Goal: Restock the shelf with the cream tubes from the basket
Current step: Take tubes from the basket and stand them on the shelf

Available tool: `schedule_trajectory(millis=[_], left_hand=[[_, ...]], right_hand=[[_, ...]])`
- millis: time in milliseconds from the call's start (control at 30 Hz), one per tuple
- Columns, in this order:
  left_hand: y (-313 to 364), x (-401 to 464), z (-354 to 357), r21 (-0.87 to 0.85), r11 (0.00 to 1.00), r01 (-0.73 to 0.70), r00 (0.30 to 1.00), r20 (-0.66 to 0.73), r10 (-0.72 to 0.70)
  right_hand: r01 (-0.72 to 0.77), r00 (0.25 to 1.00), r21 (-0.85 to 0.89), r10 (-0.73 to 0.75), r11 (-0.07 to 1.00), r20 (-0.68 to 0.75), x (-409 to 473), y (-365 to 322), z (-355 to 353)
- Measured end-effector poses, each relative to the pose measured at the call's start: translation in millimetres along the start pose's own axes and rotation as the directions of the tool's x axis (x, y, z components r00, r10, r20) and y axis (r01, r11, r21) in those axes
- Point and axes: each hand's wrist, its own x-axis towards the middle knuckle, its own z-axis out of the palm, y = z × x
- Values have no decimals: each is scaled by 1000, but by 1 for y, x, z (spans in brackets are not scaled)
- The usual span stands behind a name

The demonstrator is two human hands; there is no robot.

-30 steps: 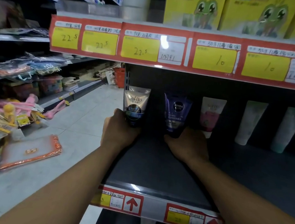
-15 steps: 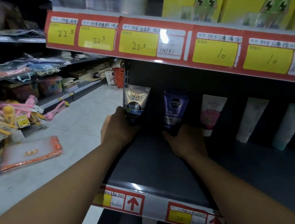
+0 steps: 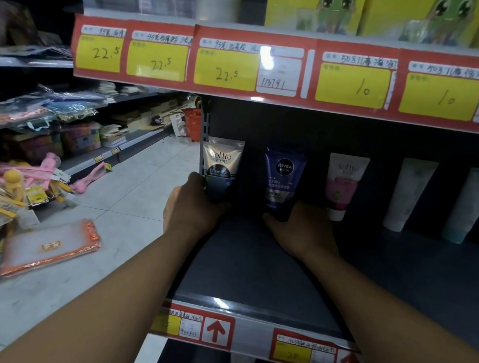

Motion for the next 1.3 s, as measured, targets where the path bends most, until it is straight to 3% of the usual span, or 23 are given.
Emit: schedule_trajectory(millis=[333, 667, 833, 1067, 1300], left_hand=[[3, -8, -6, -69, 997, 25, 1000, 11, -24], [18, -60, -50, 151, 981, -123, 988, 107, 108], [44, -113, -61, 182, 964, -196, 973, 155, 169], [75, -182, -59, 117, 962, -245, 963, 143, 227], [94, -256, -40, 77, 950, -304, 942, 176, 287]], right_hand=[[-15, 998, 40, 12, 999, 60, -11, -2, -17], [15, 982, 57, -25, 998, 188, -73, 6, -62], [38, 990, 74, -48, 996, 129, -114, 12, -91], [121, 991, 9, -120, 993, -60, -175, 28, -128], [191, 980, -111, -197, 975, -43, -244, 71, -147]])
